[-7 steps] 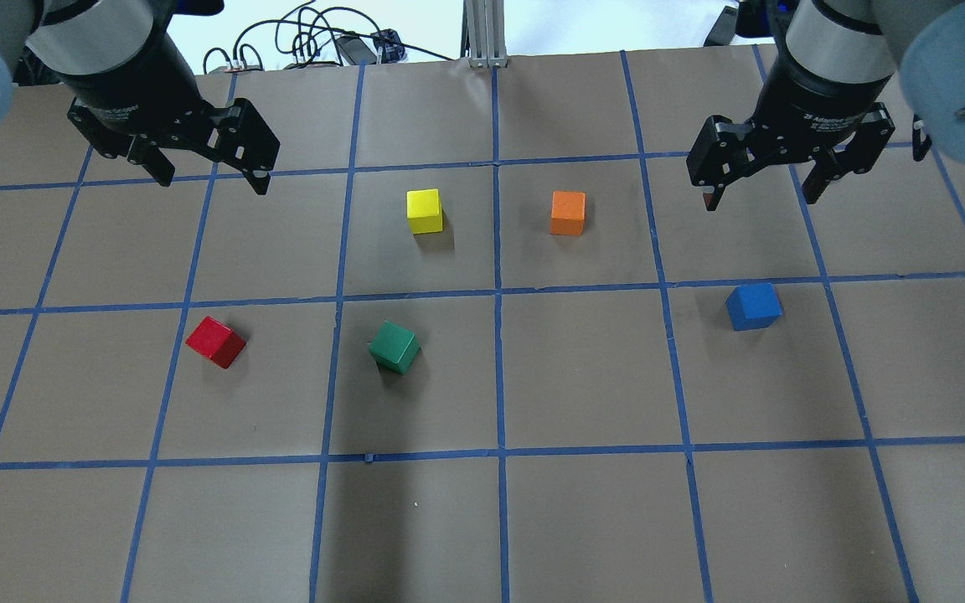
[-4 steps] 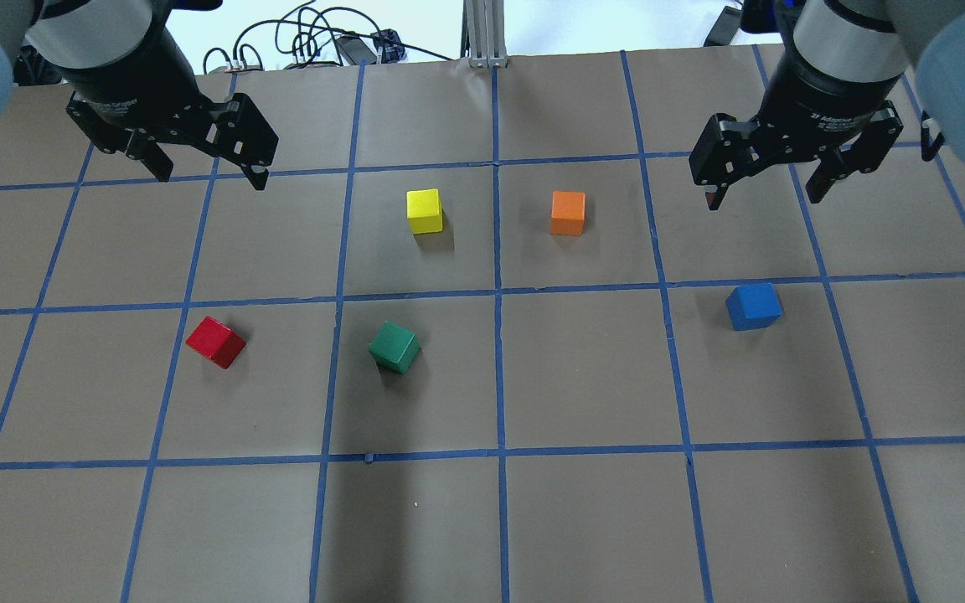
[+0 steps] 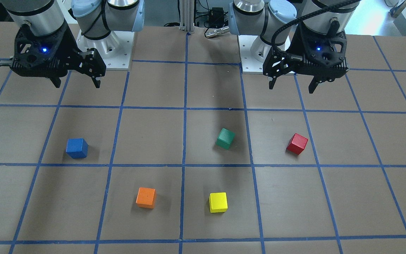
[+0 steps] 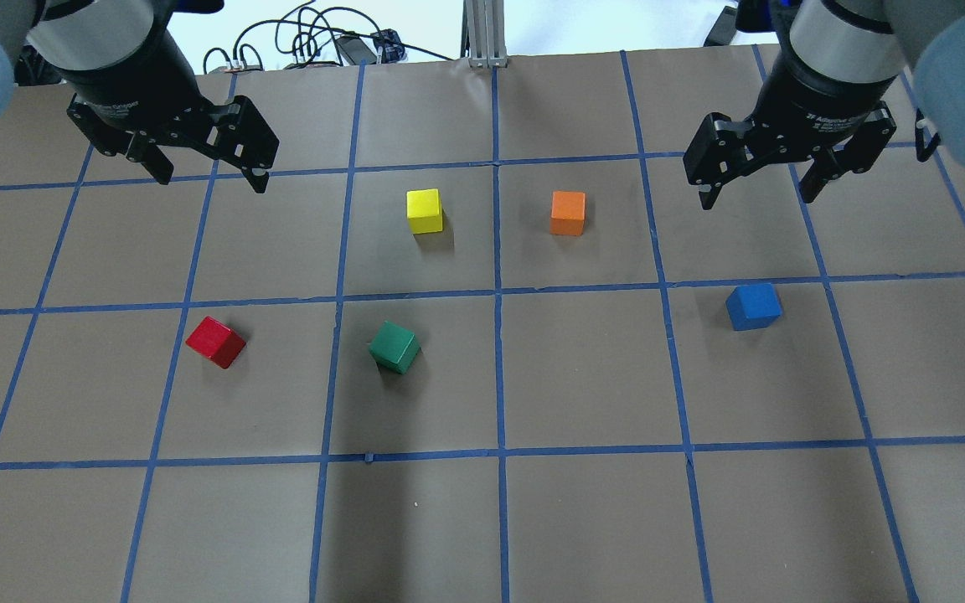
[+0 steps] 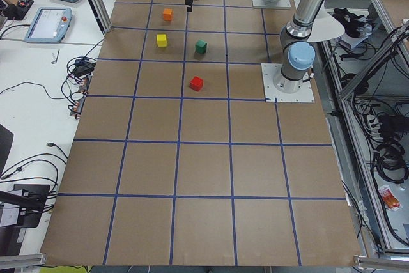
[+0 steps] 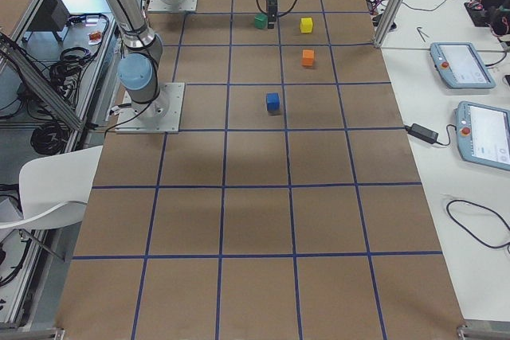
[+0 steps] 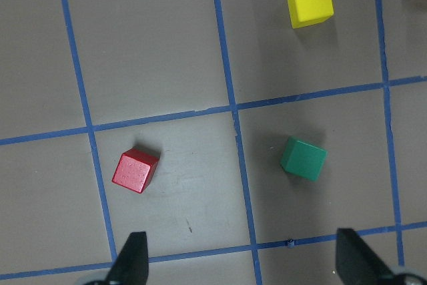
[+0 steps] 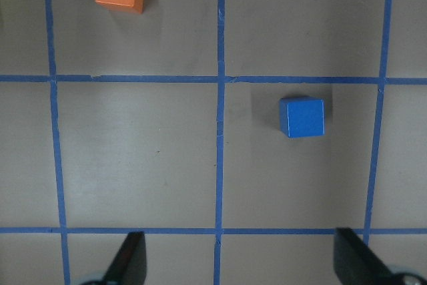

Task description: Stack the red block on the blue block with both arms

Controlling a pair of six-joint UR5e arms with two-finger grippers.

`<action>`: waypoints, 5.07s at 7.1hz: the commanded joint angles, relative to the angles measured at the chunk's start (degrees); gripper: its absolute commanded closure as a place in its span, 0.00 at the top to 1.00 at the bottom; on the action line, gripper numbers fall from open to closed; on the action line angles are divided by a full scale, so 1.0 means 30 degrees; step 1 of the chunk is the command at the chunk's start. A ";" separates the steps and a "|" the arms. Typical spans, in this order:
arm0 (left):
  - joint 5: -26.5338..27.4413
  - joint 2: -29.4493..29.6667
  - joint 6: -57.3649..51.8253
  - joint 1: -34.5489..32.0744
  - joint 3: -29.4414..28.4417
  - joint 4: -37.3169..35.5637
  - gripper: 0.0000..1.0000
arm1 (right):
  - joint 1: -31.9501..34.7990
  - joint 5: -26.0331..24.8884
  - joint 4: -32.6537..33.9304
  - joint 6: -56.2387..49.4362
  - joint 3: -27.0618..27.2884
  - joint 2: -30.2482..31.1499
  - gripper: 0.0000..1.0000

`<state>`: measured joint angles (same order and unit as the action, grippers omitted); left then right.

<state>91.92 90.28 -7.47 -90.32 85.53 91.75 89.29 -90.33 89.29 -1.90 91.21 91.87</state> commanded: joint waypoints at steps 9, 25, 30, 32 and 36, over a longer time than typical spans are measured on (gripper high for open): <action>-0.0055 0.1695 -0.5261 0.3501 0.3178 -0.0957 1.00 | 0.0061 -0.0035 0.0031 -0.0100 0.0271 -0.0097 1.00; 0.0181 0.4654 -1.1806 0.5995 1.2447 -1.5495 0.47 | 0.0061 -0.0240 0.1028 -0.0218 0.0740 -0.0126 1.00; -0.0610 0.3750 -0.7114 0.3695 1.0432 -1.4039 0.00 | 0.0061 -0.0269 0.1057 -0.0247 0.0740 -0.0126 1.00; -0.0640 0.4240 -0.1374 0.0038 0.6930 -1.1001 0.00 | 0.0061 -0.0269 0.1057 -0.0247 0.0740 -0.0126 1.00; -0.0581 0.7048 0.5611 -0.5629 0.3603 -1.0485 0.00 | 0.0032 -0.0328 0.1057 -0.0334 0.0769 -0.0126 1.00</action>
<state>90.16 108.55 3.85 -103.82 98.37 60.48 89.42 -91.20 92.48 -2.71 93.48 91.49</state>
